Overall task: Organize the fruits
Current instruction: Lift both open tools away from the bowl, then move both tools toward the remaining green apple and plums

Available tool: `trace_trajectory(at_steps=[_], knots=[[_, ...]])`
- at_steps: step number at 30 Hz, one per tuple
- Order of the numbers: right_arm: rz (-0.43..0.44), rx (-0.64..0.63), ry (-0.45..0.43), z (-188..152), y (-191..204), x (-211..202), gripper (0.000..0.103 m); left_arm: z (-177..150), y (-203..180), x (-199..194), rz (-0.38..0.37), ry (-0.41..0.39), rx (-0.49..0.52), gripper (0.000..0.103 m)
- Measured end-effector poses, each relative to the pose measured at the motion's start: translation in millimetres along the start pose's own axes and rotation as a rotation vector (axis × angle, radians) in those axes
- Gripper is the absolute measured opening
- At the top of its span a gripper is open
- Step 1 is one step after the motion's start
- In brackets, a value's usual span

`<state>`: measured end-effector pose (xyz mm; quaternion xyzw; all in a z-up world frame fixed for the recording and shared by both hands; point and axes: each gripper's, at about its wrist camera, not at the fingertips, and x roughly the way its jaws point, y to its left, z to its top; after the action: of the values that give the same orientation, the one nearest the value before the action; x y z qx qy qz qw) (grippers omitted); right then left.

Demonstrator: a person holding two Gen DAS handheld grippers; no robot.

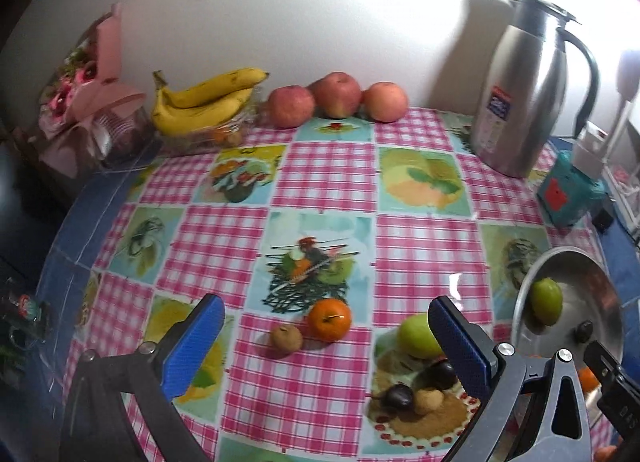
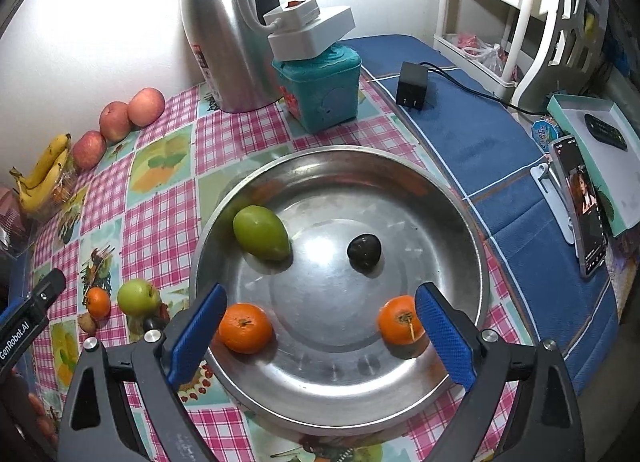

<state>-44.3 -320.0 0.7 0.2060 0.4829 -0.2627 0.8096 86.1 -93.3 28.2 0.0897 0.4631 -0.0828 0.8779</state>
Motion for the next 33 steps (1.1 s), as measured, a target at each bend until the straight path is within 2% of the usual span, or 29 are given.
trace_trajectory(at_steps=[4,7,11,15,20,31,33], knots=[[0.023,-0.004,-0.006,-2,3,3,0.095,0,6,5,0.002,0.006,-0.009,0.103],[0.008,-0.018,-0.003,-3,9,5,0.095,0,8,8,-0.008,0.018,-0.001,0.103],[0.008,-0.020,0.007,-5,14,9,0.095,1,10,9,-0.038,0.019,0.037,0.103],[0.041,-0.021,0.002,-6,21,9,0.095,2,20,12,-0.069,0.039,0.034,0.103],[0.074,-0.047,-0.004,-7,36,9,0.095,6,41,16,-0.038,0.034,0.029,0.103],[0.151,-0.138,-0.015,-10,86,4,0.095,17,110,17,-0.043,0.045,-0.103,0.103],[0.165,-0.150,-0.012,-12,95,4,0.095,16,123,19,-0.062,0.054,-0.149,0.103]])
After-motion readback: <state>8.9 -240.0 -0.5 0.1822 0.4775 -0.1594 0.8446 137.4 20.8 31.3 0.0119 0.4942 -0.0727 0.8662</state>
